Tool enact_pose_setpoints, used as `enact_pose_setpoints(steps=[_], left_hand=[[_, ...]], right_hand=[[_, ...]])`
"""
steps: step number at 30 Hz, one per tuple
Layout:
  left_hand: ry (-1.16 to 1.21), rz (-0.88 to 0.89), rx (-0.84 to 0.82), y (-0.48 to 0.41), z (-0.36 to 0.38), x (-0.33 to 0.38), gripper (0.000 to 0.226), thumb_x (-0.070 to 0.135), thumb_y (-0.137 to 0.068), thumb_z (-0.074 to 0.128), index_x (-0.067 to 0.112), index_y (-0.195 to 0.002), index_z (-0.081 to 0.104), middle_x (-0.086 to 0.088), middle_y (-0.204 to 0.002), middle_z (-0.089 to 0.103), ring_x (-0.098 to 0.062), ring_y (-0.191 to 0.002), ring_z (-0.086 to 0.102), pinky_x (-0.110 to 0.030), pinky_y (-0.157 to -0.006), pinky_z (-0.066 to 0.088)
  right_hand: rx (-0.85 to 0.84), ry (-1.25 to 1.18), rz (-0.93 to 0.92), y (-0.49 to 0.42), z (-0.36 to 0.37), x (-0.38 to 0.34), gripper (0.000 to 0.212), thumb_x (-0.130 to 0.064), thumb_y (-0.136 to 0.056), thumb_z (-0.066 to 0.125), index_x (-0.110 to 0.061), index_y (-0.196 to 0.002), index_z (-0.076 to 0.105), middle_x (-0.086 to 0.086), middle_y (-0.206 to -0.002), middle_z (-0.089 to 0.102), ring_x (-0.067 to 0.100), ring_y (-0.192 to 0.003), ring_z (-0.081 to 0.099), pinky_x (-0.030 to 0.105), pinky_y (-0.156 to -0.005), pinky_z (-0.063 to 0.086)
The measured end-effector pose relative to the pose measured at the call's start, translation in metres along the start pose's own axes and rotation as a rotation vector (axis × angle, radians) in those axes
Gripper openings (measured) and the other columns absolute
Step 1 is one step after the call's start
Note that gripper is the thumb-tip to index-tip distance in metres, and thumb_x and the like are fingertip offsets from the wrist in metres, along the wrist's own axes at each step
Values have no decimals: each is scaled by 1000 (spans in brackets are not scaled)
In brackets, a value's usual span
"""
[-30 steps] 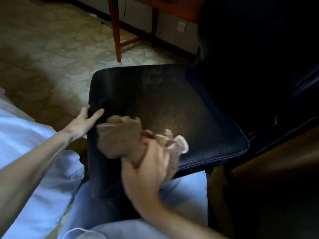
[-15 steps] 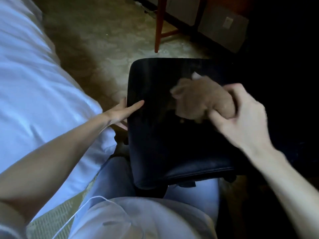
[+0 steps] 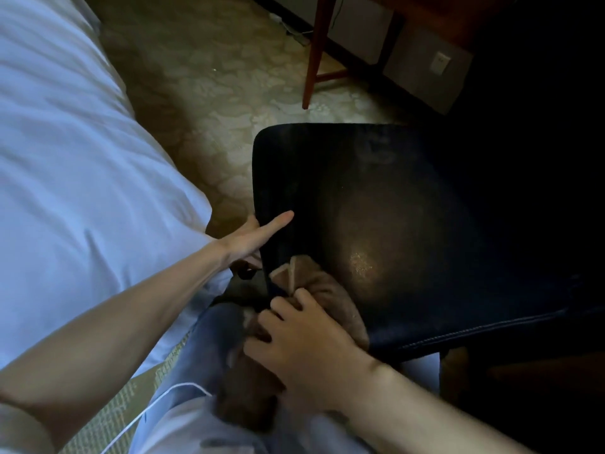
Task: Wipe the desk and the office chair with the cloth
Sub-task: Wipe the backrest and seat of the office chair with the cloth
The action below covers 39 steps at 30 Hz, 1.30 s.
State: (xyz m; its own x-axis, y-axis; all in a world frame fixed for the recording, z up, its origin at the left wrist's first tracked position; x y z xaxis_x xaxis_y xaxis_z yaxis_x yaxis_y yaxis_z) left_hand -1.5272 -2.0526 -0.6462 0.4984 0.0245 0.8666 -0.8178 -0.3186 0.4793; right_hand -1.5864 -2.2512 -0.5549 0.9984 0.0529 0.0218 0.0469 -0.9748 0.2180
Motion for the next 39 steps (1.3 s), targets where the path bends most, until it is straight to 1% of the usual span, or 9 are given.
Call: enact_pose_setpoints(steps=[6,12,17,21,27,30,33,36,39], left_hand=[[31,-25,-166,-3,-1,-13,85,94,-69,61,34,-129,60,-2,-105,79,-21,-95,77,-36,-79,63],[328,-75,-12,-33,-22,1,97,95,-60,68,28,-131,66,-6,-99,79,-25,-90,78,-34,-72,62],[564,-94,160,-53,-19,12,121,82,-61,80,11,-153,45,-17,-134,67,-33,-110,72,-41,-94,58],[593,19,262,-61,-32,31,116,63,-76,83,24,-164,18,-8,-147,56,-27,-122,62,-47,-110,49],[491,91,343,-66,-65,54,91,46,-92,75,34,-164,21,0,-134,52,-15,-103,60,-30,-79,51],[469,133,466,-70,-77,68,64,37,-100,66,19,-156,42,-5,-134,63,-11,-95,66,-24,-72,52],[235,160,490,-73,-78,83,52,35,-102,62,12,-148,52,-11,-134,65,-23,-111,67,-35,-97,55],[-69,151,442,-65,-76,84,53,43,-101,62,17,-146,53,-8,-132,64,-28,-118,64,-45,-107,51],[-201,189,521,-53,-82,73,41,48,-102,56,21,-133,61,-4,-128,65,-24,-114,62,-43,-100,52]], right_hand=[[495,189,404,51,-70,136,62,-49,-68,64,-27,-126,66,9,-114,62,37,-102,57,46,-84,38],[230,-101,1079,47,-21,172,66,-49,-83,67,-22,-142,52,15,-129,58,40,-119,53,54,-104,39],[308,-84,672,18,-13,98,63,-53,-66,60,-24,-121,65,10,-105,61,38,-95,60,49,-83,48],[-16,78,104,-3,-20,47,42,-46,-80,67,-33,-120,61,5,-119,58,33,-108,55,50,-94,45],[-203,-11,-134,37,-29,54,20,-32,-96,62,-33,-116,63,1,-124,56,29,-121,50,56,-113,35],[-132,-367,71,65,-49,97,2,-32,-82,56,-34,-81,57,-10,-89,60,10,-101,61,57,-103,49],[-4,-354,499,83,-65,155,19,-51,-63,57,-44,-80,62,-13,-79,61,10,-86,63,40,-84,55],[436,-388,815,84,-71,204,53,-54,-67,59,-37,-116,70,-6,-110,65,25,-108,59,45,-95,50],[327,-281,1041,61,-37,229,70,-60,-86,64,-35,-149,48,2,-151,47,32,-139,37,55,-110,35]])
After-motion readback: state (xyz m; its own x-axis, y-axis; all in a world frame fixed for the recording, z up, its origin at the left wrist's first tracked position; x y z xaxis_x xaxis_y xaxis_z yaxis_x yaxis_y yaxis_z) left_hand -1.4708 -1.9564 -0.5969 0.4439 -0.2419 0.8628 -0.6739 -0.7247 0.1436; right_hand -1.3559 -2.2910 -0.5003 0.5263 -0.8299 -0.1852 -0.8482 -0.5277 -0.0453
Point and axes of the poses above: each hand's wrist, its own y-axis away from the middle knuckle, its own z-axis out of the palm, x = y × z, the point moved 4 cm from there along -y, towards the middle knuckle
